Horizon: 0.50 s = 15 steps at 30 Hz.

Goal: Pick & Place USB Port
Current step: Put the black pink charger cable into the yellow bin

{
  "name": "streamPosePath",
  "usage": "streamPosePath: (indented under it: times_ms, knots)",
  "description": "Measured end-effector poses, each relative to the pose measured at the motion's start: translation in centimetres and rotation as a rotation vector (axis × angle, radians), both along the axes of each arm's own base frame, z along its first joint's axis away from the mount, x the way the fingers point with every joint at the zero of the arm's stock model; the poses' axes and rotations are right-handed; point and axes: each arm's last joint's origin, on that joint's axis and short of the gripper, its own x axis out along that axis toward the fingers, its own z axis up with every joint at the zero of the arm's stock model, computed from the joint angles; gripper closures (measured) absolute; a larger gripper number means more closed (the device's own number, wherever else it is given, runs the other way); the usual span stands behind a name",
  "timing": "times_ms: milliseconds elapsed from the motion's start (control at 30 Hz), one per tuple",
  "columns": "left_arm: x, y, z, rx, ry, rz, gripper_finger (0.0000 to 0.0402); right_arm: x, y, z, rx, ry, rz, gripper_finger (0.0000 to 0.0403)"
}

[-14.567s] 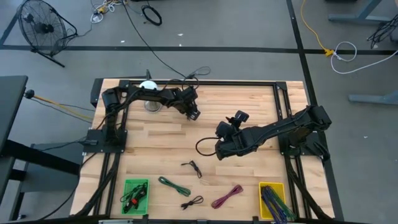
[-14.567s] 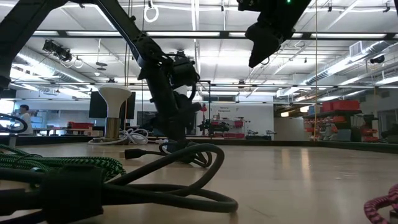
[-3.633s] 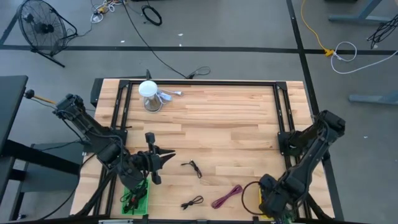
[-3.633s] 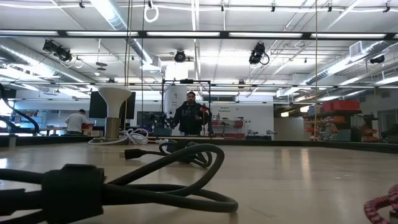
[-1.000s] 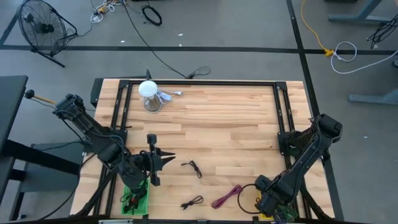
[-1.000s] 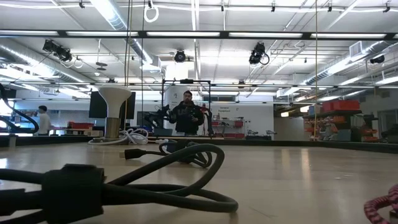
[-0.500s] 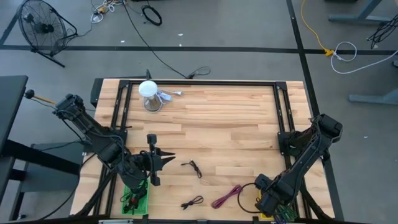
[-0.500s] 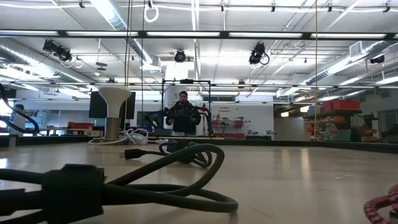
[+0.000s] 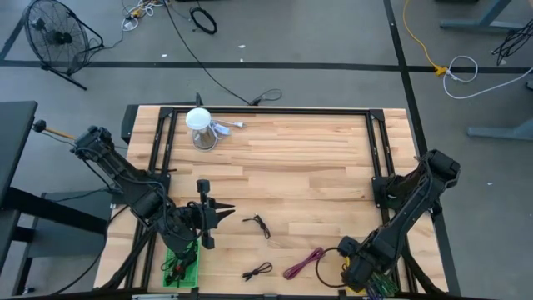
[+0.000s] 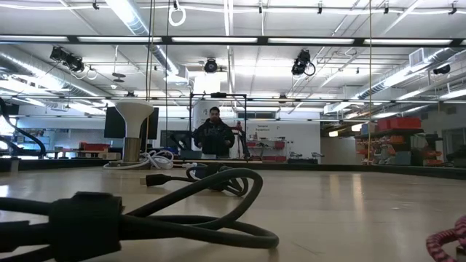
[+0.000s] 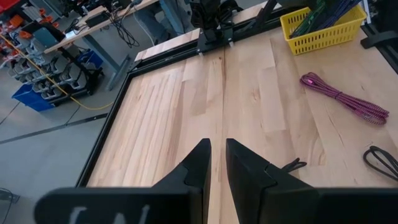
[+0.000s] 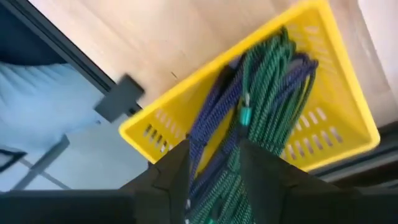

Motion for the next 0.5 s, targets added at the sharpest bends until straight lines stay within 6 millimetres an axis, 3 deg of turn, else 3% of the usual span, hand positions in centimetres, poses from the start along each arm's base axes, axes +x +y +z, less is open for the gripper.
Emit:
streamPosePath:
  times_ms: [233, 500]
  knots:
    - [0.0, 0.0, 0.0, 0.000, 0.000, 0.000, 0.0349, 2.2, -1.0, 0.2, -0.003, -0.144, 0.001, 0.0261]
    - [0.0, 0.0, 0.0, 0.001, 0.001, 0.000, 0.0349, 6.3, -1.2, 1.2, 0.028, -0.562, 0.075, 0.0261]
